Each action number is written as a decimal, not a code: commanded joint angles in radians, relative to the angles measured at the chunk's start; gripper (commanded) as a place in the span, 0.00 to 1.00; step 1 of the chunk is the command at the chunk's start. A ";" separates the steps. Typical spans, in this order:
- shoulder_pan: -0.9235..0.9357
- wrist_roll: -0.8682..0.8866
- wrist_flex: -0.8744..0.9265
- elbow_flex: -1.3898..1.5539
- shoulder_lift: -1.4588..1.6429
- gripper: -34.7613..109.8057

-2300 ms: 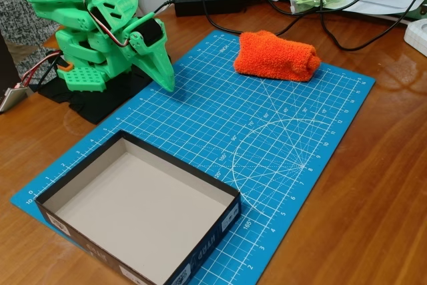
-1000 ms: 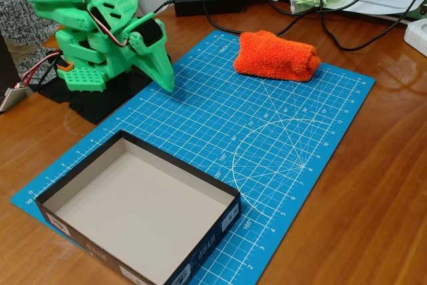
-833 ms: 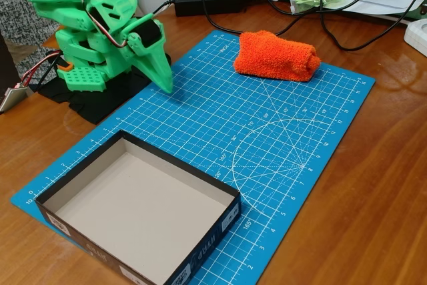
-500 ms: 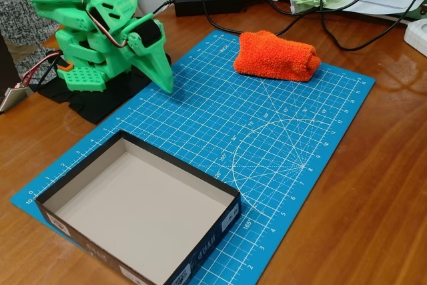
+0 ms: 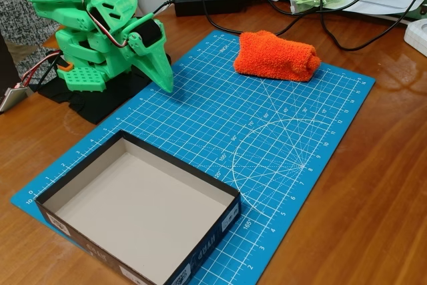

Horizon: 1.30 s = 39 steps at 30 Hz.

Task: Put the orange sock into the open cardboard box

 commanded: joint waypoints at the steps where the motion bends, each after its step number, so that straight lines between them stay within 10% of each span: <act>1: -0.025 -0.020 -0.003 -0.002 0.014 0.24; 13: -0.281 -0.359 -0.014 -0.242 -0.037 0.27; 24: -0.308 -0.377 0.147 -1.312 -1.281 0.30; 30: -0.350 -0.543 0.018 -1.339 -1.486 0.42; 39: -0.411 -0.650 -0.054 -1.365 -1.583 0.34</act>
